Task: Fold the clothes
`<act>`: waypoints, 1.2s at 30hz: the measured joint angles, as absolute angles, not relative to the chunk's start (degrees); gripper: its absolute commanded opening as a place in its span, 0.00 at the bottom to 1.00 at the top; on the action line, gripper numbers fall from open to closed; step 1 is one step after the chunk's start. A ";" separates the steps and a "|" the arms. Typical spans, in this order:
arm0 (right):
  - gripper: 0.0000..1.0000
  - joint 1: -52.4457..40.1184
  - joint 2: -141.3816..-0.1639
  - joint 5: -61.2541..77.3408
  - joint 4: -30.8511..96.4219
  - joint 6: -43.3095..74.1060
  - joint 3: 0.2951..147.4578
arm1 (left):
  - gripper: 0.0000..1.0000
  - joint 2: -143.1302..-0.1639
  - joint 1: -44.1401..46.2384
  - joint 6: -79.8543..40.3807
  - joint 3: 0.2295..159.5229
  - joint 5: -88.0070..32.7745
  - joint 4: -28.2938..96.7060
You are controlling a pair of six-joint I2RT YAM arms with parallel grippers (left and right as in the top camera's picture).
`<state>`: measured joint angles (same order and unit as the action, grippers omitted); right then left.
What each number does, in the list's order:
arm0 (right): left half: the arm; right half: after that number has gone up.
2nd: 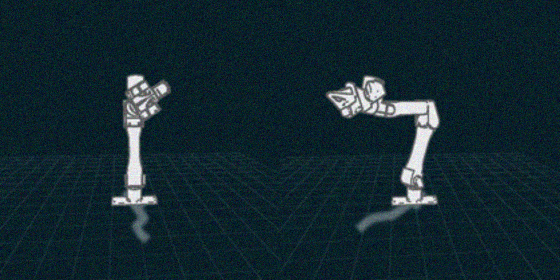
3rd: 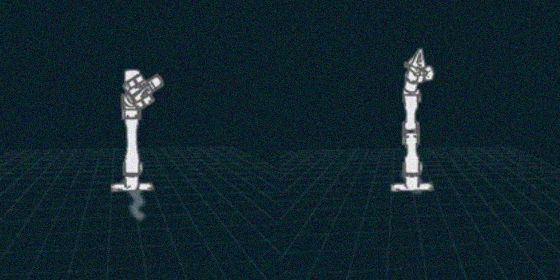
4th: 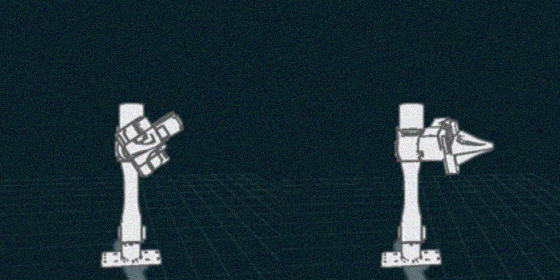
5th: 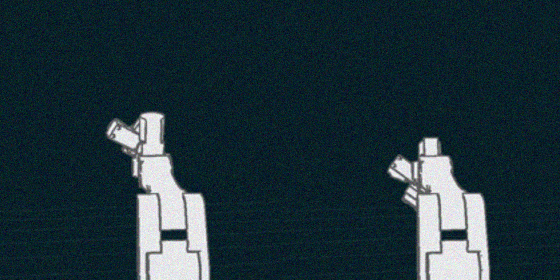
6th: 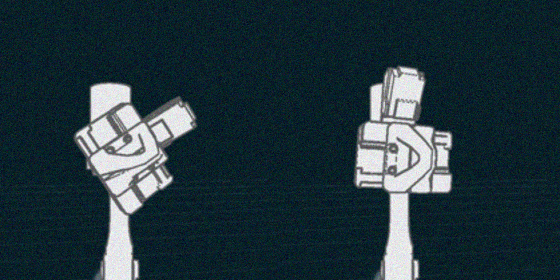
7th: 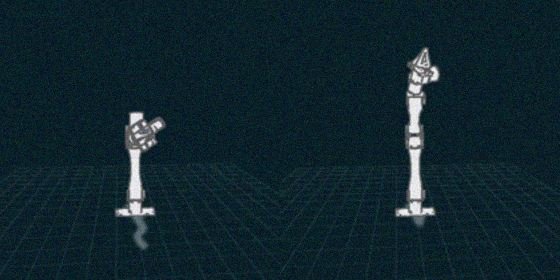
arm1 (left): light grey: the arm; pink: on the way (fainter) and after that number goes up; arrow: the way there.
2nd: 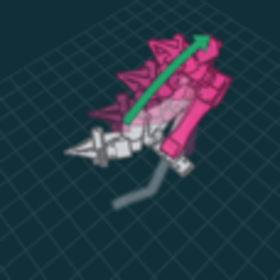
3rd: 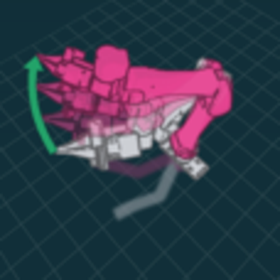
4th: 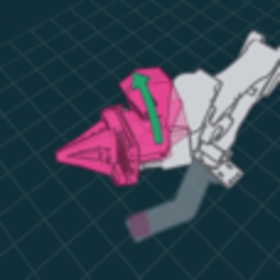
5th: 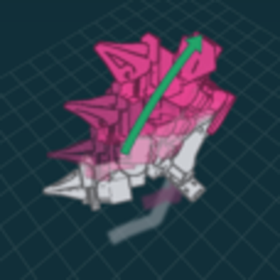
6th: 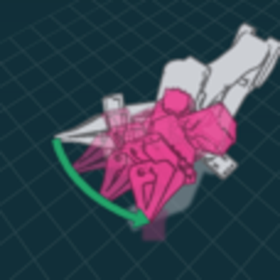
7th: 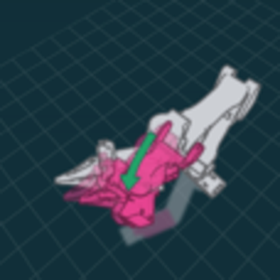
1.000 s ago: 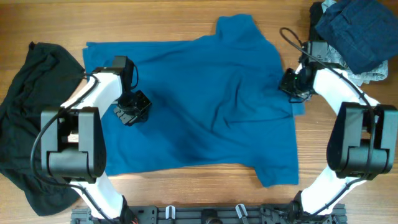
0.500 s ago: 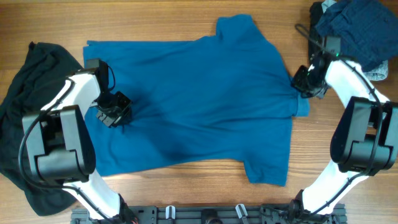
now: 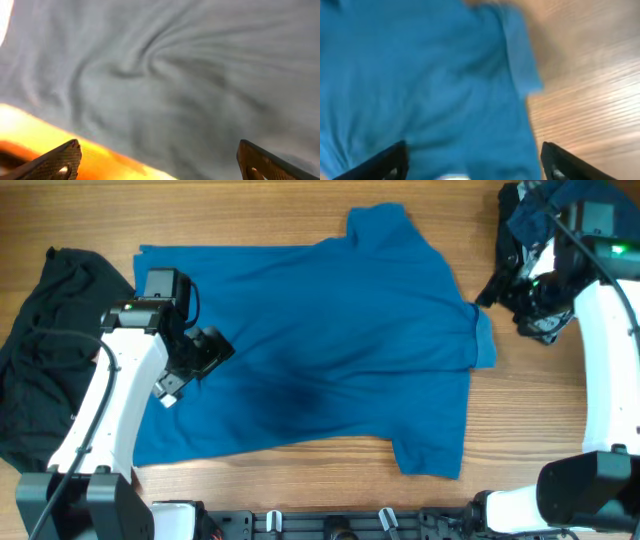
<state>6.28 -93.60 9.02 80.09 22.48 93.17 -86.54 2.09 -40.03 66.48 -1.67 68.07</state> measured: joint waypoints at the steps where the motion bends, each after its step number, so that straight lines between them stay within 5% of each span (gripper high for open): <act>1: 0.82 3.73 -93.62 9.06 82.61 22.61 93.14 | 1.00 -86.54 1.74 -40.58 66.48 -1.41 69.73; 15: 0.86 -28.42 -91.53 6.98 90.83 35.46 86.11 | 1.00 -86.35 -4.86 -56.42 58.57 2.15 76.84; 23: 0.81 -35.77 -91.50 14.96 82.21 43.44 66.94 | 1.00 -86.32 -18.61 -51.64 57.60 1.41 76.25; 33: 0.76 -46.72 -91.05 17.58 68.42 49.95 52.97 | 1.00 -86.32 -20.05 -50.61 50.92 0.45 71.31; 36: 0.83 -47.11 -91.05 17.28 59.22 50.54 46.63 | 1.00 -86.32 -20.05 -50.43 50.83 0.30 70.89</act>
